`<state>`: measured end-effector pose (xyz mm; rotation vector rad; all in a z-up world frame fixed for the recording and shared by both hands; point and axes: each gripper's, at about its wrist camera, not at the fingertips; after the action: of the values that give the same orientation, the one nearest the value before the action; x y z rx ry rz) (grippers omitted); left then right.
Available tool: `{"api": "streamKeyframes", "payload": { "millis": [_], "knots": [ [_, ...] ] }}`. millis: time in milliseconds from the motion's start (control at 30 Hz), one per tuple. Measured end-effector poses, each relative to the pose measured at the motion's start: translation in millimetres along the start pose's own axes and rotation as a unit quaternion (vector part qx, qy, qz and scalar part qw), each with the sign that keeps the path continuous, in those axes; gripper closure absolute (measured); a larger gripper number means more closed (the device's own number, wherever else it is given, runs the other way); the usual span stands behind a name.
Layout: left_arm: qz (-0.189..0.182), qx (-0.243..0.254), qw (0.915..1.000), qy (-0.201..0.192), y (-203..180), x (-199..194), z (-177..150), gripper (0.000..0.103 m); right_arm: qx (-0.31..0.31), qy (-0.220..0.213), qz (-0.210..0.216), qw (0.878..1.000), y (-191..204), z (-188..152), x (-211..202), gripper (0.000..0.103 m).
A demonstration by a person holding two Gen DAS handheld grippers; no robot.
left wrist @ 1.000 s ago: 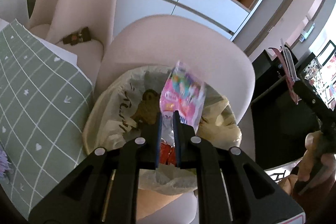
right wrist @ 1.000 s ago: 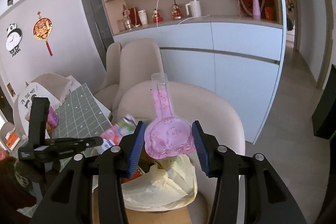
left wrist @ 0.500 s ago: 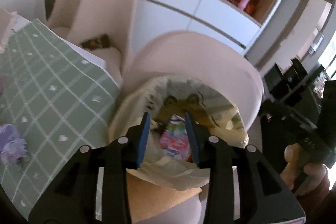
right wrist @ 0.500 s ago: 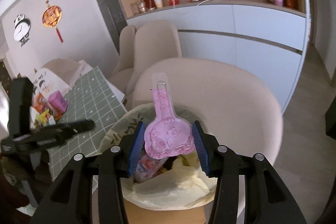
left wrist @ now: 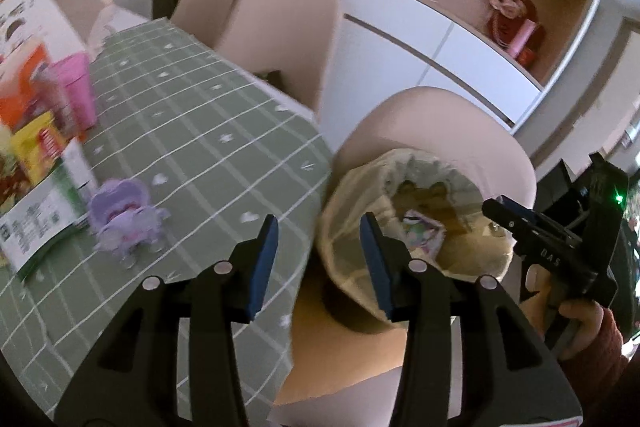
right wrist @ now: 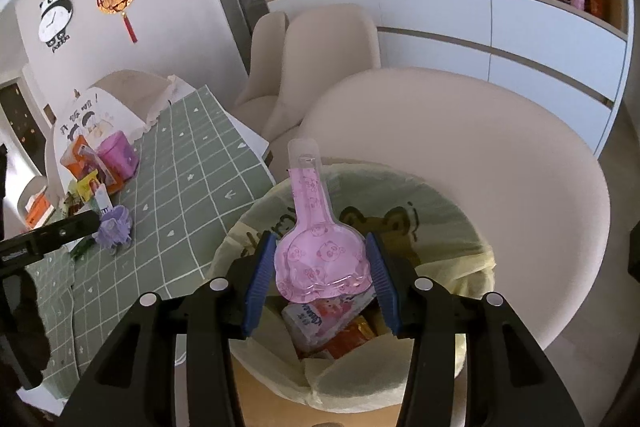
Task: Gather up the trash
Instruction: 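Carry the pink wrapper and pink toy to the bin and release both, then return the left tool to the table and grasp a dark snack stick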
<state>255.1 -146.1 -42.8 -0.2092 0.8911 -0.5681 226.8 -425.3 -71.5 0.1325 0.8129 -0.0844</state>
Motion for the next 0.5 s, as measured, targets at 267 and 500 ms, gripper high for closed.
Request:
{"api": "streamKeyframes", "payload": {
  "millis": [267, 500],
  "knots": [
    [0.020, -0.016, 0.9997, -0.005, 34.0, -37.3, -8.7, 0.061, -0.008, 0.007, -0.033, 0.999, 14.5, -6.2, 8.4, 0.058],
    [0.035, -0.032, 0.9987, -0.021, 72.9, -74.5, -12.1, 0.060, 0.017, -0.002, -0.050, 0.999, 26.5, -9.4, -0.2, 0.058]
  ]
}}
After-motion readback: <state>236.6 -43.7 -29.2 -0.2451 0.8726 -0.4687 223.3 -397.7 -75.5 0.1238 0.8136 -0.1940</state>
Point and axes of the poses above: each gripper's, at about its wrist camera, not at the fingertips, and x roughly the way its jaws point, y to its left, z to its top, and after that the axes turned 10 degrees about -z, right-handed
